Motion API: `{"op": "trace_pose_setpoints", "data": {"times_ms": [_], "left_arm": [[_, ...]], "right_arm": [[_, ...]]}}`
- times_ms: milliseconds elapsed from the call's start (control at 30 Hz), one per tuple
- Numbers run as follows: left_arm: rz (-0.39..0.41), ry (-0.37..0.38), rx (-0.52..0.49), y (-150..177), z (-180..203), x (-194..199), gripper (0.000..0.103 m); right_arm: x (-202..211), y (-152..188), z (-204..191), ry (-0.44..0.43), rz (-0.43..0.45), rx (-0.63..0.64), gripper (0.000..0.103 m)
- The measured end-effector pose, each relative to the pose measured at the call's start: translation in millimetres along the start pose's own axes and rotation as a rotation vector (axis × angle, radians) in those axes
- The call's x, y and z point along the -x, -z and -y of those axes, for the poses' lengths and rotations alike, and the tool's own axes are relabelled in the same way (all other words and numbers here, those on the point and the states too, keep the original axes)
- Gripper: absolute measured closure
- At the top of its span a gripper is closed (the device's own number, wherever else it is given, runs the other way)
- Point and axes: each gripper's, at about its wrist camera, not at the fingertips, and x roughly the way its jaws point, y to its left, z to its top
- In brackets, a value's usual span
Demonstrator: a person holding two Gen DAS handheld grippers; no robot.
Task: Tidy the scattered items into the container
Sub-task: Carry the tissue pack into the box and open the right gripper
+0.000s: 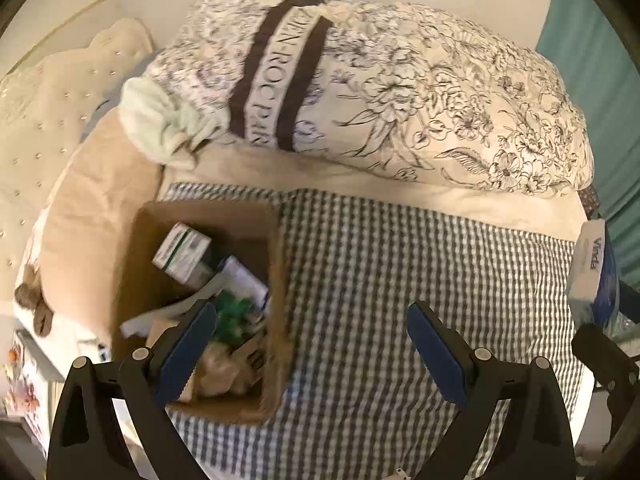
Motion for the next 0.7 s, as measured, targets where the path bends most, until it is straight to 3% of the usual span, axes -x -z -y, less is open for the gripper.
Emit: {"op": "trace_pose_setpoints", "data": {"times_ms": [367, 700], "left_arm": [[-0.009, -0.069, 0.073, 55.5, -71.4, 18.2, 0.004], [-0.025, -0.119, 0.101, 58.3, -146.3, 8.1, 0.004]], "right_arm": [[-8.4, 24.0, -70.9, -0.092, -0.028, 0.052, 0.035], [-53.6, 3.9, -140.0, -0.134, -0.054, 0.090, 0.035]]}}
